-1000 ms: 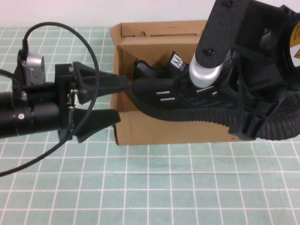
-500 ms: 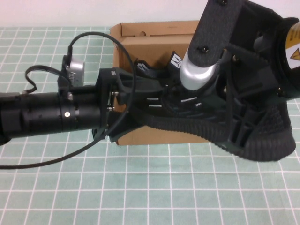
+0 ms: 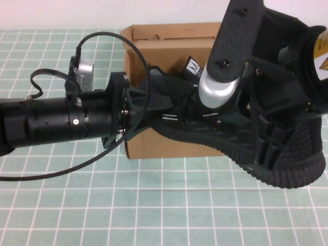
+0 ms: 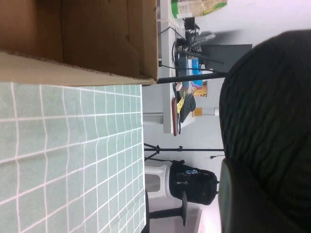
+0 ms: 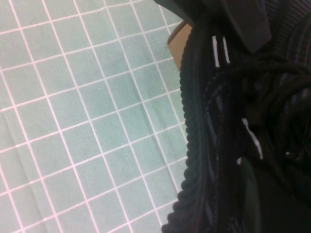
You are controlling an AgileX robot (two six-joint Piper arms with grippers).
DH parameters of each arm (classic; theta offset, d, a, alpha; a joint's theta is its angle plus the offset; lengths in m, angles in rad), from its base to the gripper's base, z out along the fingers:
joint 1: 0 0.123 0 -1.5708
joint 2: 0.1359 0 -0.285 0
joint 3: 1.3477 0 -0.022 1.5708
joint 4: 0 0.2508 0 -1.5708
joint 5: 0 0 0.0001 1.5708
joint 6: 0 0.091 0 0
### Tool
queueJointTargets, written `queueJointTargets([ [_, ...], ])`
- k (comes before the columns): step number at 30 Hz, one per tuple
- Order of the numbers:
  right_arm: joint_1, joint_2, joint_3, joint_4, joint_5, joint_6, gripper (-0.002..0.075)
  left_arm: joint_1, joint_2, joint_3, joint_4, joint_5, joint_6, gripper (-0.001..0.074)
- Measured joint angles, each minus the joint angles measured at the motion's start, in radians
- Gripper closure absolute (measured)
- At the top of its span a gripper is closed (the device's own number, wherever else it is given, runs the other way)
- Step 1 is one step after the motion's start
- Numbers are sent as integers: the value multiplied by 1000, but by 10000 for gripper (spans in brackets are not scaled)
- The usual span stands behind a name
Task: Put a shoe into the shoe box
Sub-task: Hand over the shoe
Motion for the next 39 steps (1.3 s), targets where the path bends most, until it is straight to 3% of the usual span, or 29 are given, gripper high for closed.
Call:
queueJointTargets([
  [2,0,0,0,18,7,2,633,0,0,0,0,2,1,572],
  [7,0,5,0,88,38,75,216,0,0,0,32,18,52,573],
  [10,0,6,5,81,86,135,66,0,2,0,29,20,96,573],
  [17,-2,-26,21,77,126,340,64,0,2,0,30,-9,197,573],
  [26,-2,-206,266,-16,-74,720,64,0,3,0,47,-74,298,573],
  [34,-2,-363,578,2,-565,1498,64,0,6,0,47,-123,360,573],
  [39,-2,-362,724,2,-897,1711,64,0,6,0,44,-142,372,574],
])
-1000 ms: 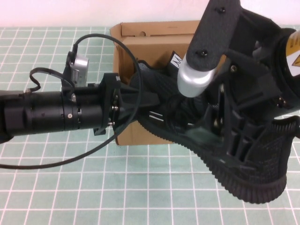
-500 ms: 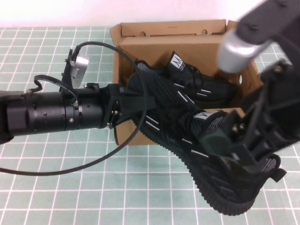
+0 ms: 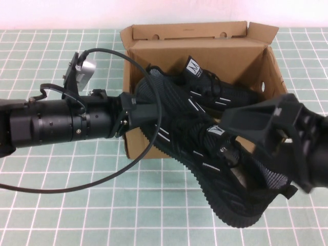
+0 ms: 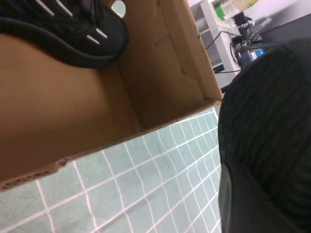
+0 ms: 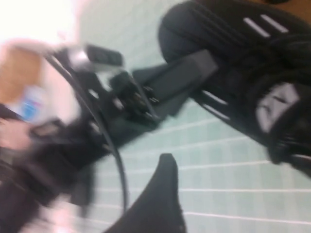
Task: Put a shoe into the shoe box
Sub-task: Hand over the shoe
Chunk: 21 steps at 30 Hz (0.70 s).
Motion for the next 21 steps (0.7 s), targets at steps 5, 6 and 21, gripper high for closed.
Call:
queueJointTargets([
  [5,0,42,93,32,-181,107,64,0,0,0,0,-1,11,574],
  [6,0,55,101,32,-203,115,64,0,0,0,0,-1,12,574],
  [21,0,258,105,25,-424,72,64,0,2,0,2,-2,23,574],
])
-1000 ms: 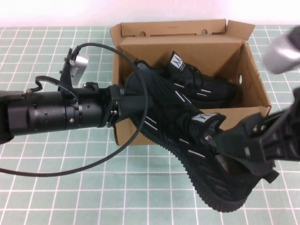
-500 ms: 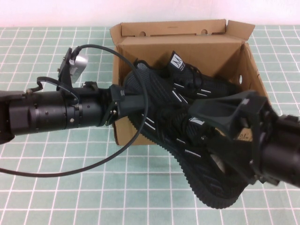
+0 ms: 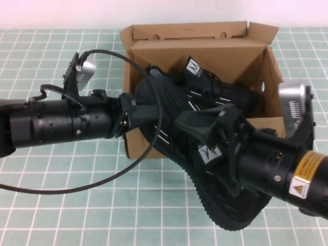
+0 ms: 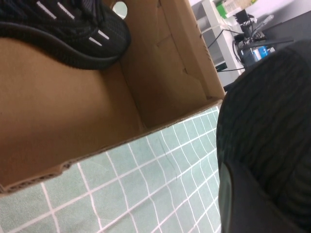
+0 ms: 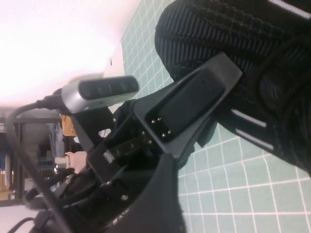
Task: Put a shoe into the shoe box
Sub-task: Hand over the shoe, then place the shoe in the shoe box
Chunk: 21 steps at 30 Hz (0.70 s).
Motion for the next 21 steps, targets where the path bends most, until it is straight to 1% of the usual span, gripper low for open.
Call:
queueJointTargets([
  [7,0,47,0,2,-144,-46,64,0,0,0,-2,-6,2,575],
  [11,-9,47,0,2,-181,-112,64,4,0,0,-9,-10,2,575],
  [14,-26,47,0,2,-178,-121,64,6,0,0,-19,-10,2,575],
  [15,-29,47,0,-2,-176,-121,75,6,0,0,-21,-10,2,575],
  [17,-32,47,0,-17,-178,-129,147,6,0,0,-22,-10,2,575],
  [18,-34,47,0,-42,-178,-129,221,6,0,0,-23,-10,2,575],
  [19,-36,47,0,-77,-178,-129,321,6,0,0,-25,-10,2,575],
  [21,-36,47,0,-121,-178,-129,575,6,0,0,-29,-8,2,575],
])
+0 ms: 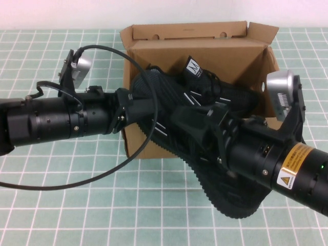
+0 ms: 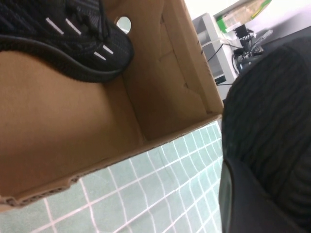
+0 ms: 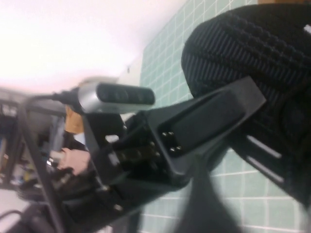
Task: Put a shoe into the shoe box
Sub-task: Place the shoe in the shoe box
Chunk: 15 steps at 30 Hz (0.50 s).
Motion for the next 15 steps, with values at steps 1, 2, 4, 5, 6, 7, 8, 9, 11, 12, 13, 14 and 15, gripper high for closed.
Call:
queueJointTargets([
  [1,0,0,0,-2,2,5,710,0,0,0,-2,2,-2,575],
  [2,0,0,0,0,5,23,727,0,0,0,-9,4,-4,575],
  [4,0,0,0,-9,12,46,734,2,0,0,-11,10,-15,575],
  [5,0,0,0,-8,12,46,733,2,0,0,-11,10,-16,575],
  [6,0,0,0,-8,12,46,733,2,0,0,-11,11,-20,575],
  [7,0,0,0,-9,12,46,733,2,0,0,-11,14,-23,575],
  [8,0,0,0,-9,12,46,733,2,0,0,-11,16,-29,575],
  [9,0,0,0,-9,12,46,733,2,0,0,-11,16,-37,576],
  [11,0,0,0,-9,12,46,734,2,0,0,-11,16,-49,575],
  [12,0,0,0,-9,12,46,733,4,0,0,-11,20,-51,576],
  [13,0,0,0,-9,12,46,733,4,0,0,-11,24,-53,576],
  [14,0,0,0,-9,12,46,733,4,0,0,-11,29,-55,576],
  [15,0,0,0,-9,12,48,733,4,0,0,-11,33,-60,562],
])
